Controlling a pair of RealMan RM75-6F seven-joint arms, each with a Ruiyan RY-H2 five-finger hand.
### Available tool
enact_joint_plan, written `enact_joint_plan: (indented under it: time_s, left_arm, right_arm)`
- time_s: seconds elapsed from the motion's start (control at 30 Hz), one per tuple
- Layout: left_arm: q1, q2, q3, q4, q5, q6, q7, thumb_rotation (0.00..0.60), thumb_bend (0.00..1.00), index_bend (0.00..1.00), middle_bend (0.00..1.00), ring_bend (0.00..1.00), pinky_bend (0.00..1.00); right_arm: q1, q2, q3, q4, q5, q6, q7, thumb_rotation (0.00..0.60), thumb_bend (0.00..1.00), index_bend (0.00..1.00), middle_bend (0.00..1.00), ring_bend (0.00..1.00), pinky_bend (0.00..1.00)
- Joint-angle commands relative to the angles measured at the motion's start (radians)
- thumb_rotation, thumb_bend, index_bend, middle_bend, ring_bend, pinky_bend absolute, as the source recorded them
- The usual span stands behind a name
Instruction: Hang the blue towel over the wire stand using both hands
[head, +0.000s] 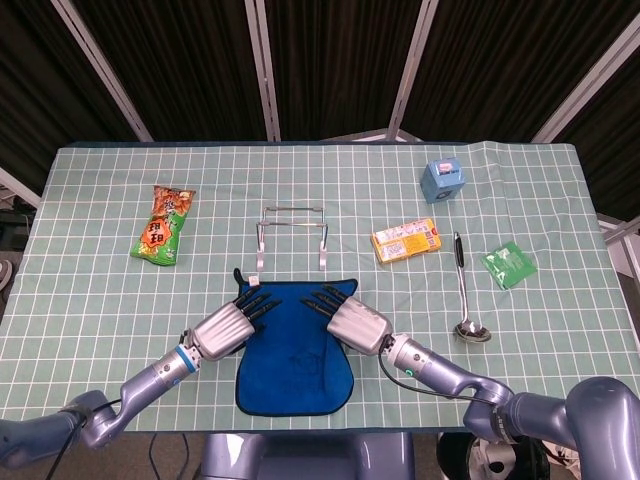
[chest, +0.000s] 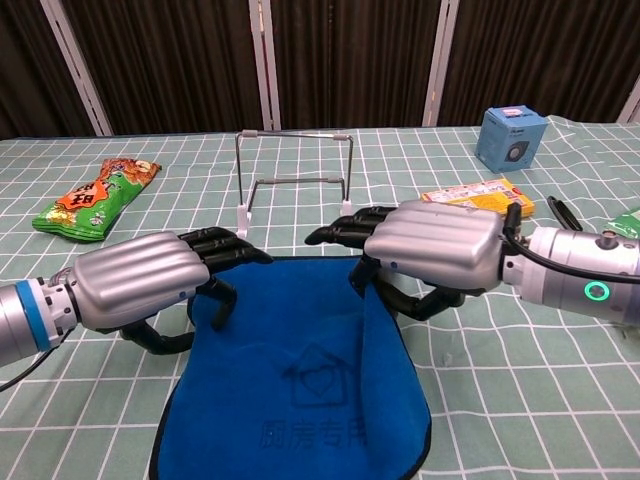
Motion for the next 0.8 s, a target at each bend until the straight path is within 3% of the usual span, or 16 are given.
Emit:
enact_joint_plan:
  time_s: [0.03, 0.17, 0.43, 0.6, 0.8]
  left_arm:
    - [0.003, -0.004, 0.000, 0.003, -0.007, 0.008, -0.003, 0.600, 0.45, 0.72, 0.00, 0.00, 0.00]
    - [0.010, -0.005, -0.008, 0.003, -0.018, 0.037, -0.006, 0.600, 0.46, 0.80, 0.00, 0.00, 0.00]
    - [0.020, 0.032, -0.041, -0.059, -0.040, 0.102, -0.020, 0.600, 0.46, 0.80, 0.00, 0.00, 0.00]
    - [0.021, 0.077, -0.079, -0.134, -0.057, 0.145, -0.017, 0.600, 0.46, 0.80, 0.00, 0.00, 0.00]
    - [0.016, 0.164, -0.174, -0.299, -0.154, 0.145, 0.022, 0.600, 0.46, 0.80, 0.00, 0.00, 0.00]
  right_arm:
    - [-0.001, 0.001, 0.001, -0.002, 0.000, 0.003, 0.002, 0.600, 0.63, 0.64, 0.03, 0.00, 0.09]
    - [-0.006, 0.013, 0.008, -0.017, -0.002, 0.025, 0.013, 0.600, 0.63, 0.64, 0.03, 0.00, 0.10]
    - [-0.015, 0.090, 0.053, -0.119, 0.009, 0.086, 0.019, 0.600, 0.63, 0.64, 0.03, 0.00, 0.10]
    - [-0.020, 0.149, 0.094, -0.197, 0.033, 0.110, -0.004, 0.600, 0.63, 0.64, 0.04, 0.00, 0.10]
    - [-0.013, 0.211, 0.174, -0.285, 0.089, 0.126, -0.001, 0.600, 0.63, 0.65, 0.04, 0.00, 0.10]
